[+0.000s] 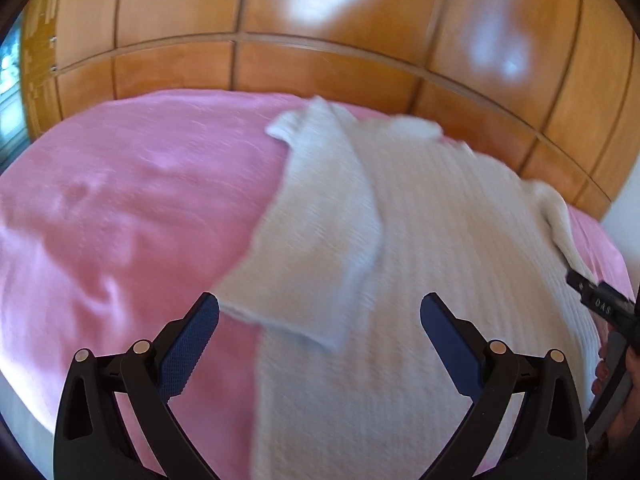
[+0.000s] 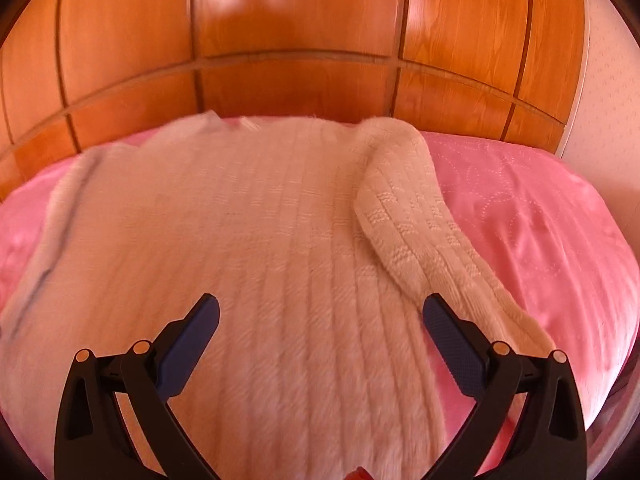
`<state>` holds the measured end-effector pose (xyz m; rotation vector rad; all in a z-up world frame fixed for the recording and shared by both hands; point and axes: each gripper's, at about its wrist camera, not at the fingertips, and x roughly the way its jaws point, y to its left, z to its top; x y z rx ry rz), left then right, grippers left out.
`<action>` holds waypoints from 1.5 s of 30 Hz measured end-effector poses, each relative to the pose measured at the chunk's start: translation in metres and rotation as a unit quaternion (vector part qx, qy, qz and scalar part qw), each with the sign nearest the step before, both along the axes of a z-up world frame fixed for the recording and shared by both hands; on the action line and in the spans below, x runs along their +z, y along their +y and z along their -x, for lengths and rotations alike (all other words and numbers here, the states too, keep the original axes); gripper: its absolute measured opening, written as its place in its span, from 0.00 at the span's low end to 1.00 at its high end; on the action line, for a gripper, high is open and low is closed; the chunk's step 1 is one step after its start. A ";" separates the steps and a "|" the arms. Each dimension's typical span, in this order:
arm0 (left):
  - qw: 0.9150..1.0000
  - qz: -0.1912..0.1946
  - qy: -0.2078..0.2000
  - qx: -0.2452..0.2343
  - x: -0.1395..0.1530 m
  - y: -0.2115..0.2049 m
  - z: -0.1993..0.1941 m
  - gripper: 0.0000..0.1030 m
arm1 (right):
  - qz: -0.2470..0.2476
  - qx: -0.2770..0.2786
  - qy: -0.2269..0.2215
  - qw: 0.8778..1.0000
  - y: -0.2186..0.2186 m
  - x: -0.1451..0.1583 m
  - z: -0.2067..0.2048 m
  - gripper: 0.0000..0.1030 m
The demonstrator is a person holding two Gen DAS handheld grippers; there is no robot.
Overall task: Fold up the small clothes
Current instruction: 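Grasp the cuff of the sleeve nearest the left gripper, then lay the held sleeve across the sweater body and open the left gripper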
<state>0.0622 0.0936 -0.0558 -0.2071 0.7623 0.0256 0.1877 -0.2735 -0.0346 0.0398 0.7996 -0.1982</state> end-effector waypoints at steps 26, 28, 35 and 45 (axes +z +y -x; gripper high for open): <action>0.995 -0.097 0.004 -0.007 0.039 0.081 -0.062 0.13 | 0.027 -0.036 0.030 0.999 -0.007 -0.033 -0.015 0.98; 0.993 -0.118 0.001 0.024 0.044 0.107 -0.069 0.13 | 0.027 -0.036 0.030 0.999 -0.007 -0.033 -0.014 0.98; 0.970 -0.210 0.010 0.122 0.040 0.184 -0.106 0.13 | 0.026 -0.035 0.031 0.999 -0.007 -0.032 -0.014 0.98; 0.928 -0.271 0.022 0.257 0.024 0.215 -0.140 0.66 | -0.020 -0.038 0.038 0.998 -0.017 -0.036 -0.014 0.98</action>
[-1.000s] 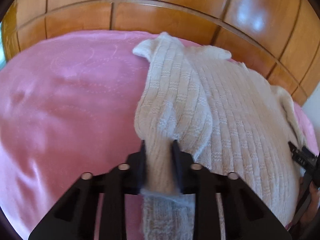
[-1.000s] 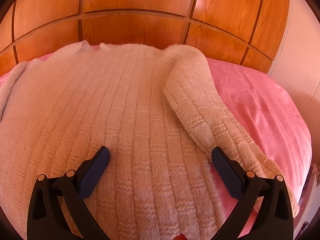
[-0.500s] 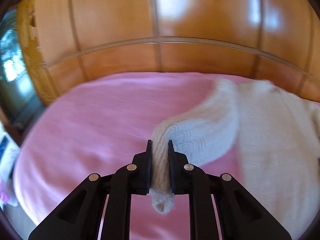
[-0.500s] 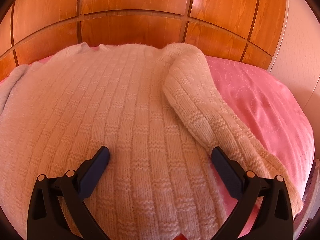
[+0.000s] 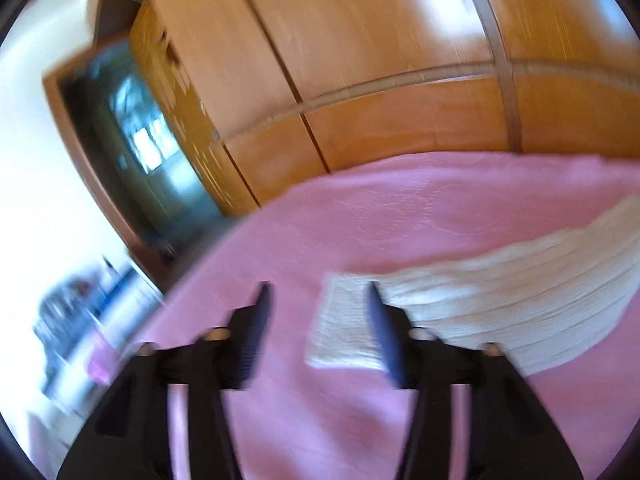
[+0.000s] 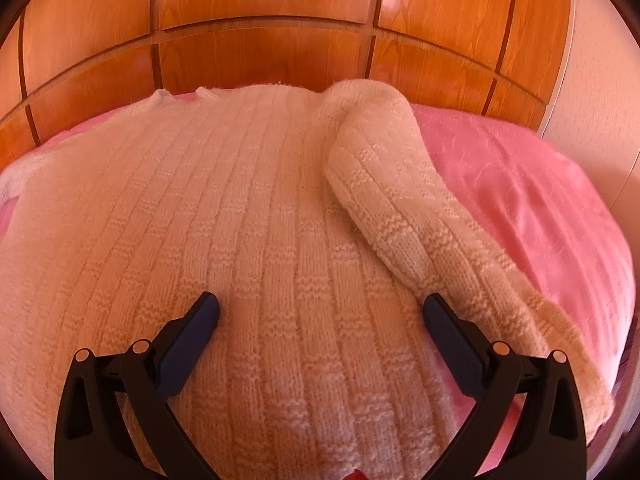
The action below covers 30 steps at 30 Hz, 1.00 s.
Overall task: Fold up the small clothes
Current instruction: 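Lay the held sleeve across the sweater body and open the left gripper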
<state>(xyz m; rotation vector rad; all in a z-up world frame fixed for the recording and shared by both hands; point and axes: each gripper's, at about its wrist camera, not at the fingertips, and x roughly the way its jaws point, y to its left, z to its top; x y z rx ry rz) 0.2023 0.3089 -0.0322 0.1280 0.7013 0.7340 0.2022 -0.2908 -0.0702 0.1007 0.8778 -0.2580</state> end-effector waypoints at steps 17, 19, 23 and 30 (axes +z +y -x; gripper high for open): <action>0.927 0.165 0.063 -0.330 -0.052 -0.306 0.066 0.76 | -0.094 0.013 0.001 0.995 -0.017 0.006 0.025 0.98; 0.934 0.144 0.060 -0.322 -0.049 -0.307 0.069 0.81 | -0.100 0.021 -0.007 0.995 -0.021 0.014 0.040 0.98; 0.930 0.177 0.062 -0.315 -0.053 -0.294 0.060 0.88 | -0.103 0.011 -0.063 0.993 -0.049 0.041 0.079 0.98; 0.929 0.195 0.059 -0.310 -0.060 -0.296 0.060 0.90 | -0.126 -0.114 -0.054 0.984 -0.140 0.045 0.116 0.85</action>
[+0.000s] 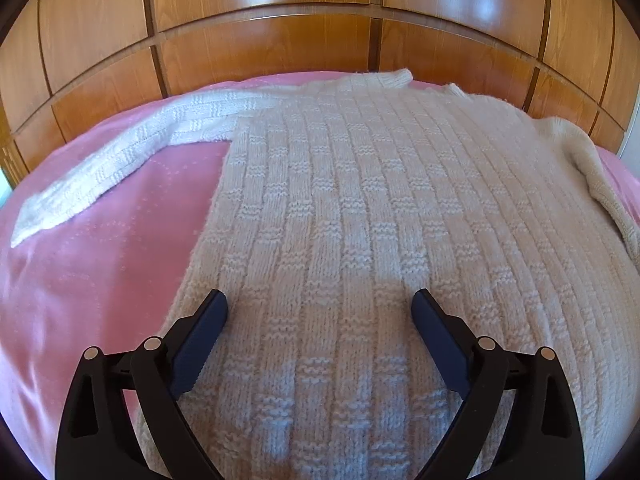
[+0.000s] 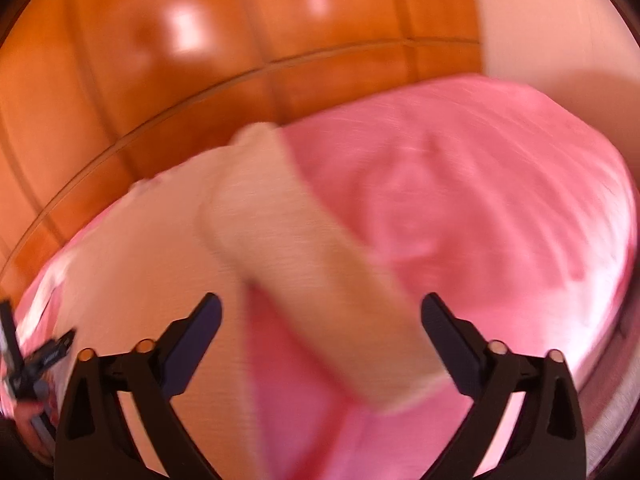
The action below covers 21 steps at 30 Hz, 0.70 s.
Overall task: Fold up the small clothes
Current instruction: 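Lay the held sleeve across the sweater body and open the left gripper, then grasp the other sleeve cuff with the right gripper and lift it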
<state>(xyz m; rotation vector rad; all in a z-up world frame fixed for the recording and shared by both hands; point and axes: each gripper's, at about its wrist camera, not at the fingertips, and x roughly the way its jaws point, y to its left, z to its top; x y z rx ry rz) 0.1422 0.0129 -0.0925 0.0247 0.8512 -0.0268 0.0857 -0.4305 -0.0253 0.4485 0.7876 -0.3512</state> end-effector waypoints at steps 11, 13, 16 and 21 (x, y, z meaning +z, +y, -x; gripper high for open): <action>1.000 0.006 0.001 0.001 0.000 0.003 -0.001 0.91 | -0.084 0.060 0.018 0.995 -0.019 -0.006 0.003 0.11; 1.000 0.006 0.001 0.001 0.000 0.003 -0.001 0.91 | -0.052 0.053 0.019 0.997 -0.025 0.005 -0.005 0.09; 1.000 0.006 0.001 0.001 0.000 0.003 -0.001 0.91 | 0.006 0.039 0.021 0.999 -0.044 0.018 -0.018 0.08; 1.000 0.006 0.001 0.001 -0.001 0.003 -0.001 0.92 | 0.125 0.001 0.048 0.991 -0.088 0.036 -0.053 0.07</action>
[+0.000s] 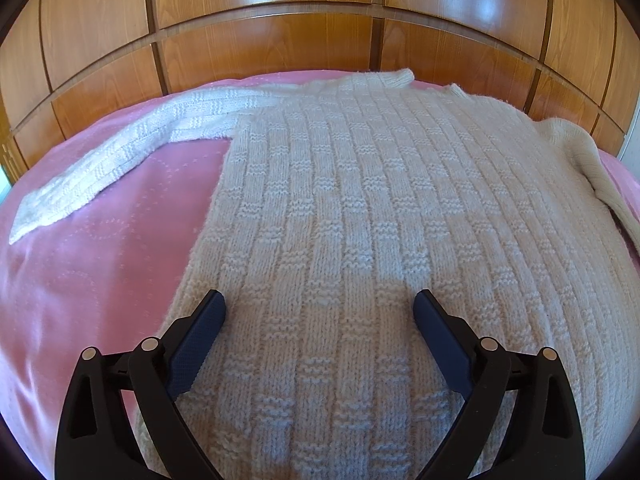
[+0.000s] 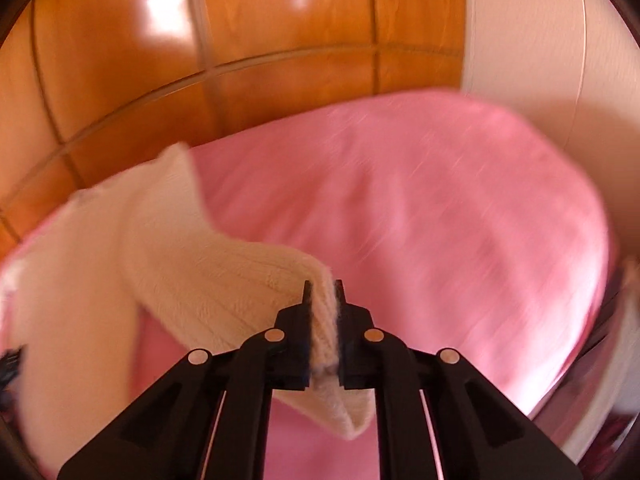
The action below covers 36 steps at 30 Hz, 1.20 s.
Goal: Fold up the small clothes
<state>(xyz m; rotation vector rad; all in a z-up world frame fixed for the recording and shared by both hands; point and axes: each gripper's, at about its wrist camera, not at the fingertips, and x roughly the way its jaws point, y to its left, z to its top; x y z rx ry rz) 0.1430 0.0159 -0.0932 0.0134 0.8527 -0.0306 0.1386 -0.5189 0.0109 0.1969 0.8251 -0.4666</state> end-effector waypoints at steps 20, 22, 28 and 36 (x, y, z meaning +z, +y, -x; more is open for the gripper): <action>1.000 0.021 0.002 0.000 -0.007 0.002 -0.006 0.96 | 0.092 -0.134 0.037 0.986 -0.076 -0.036 -0.060 0.59; 1.000 0.021 0.003 0.000 -0.008 0.002 -0.005 0.96 | 0.048 -0.115 -0.017 0.992 -0.052 -0.019 -0.044 0.60; 1.000 0.020 0.009 0.003 0.000 0.003 -0.003 0.96 | -0.161 0.061 -0.070 0.983 0.043 0.004 -0.008 0.61; 0.997 0.052 -0.017 0.055 0.019 0.057 0.035 0.96 | -0.263 0.148 -0.027 0.953 0.113 -0.018 0.034 0.60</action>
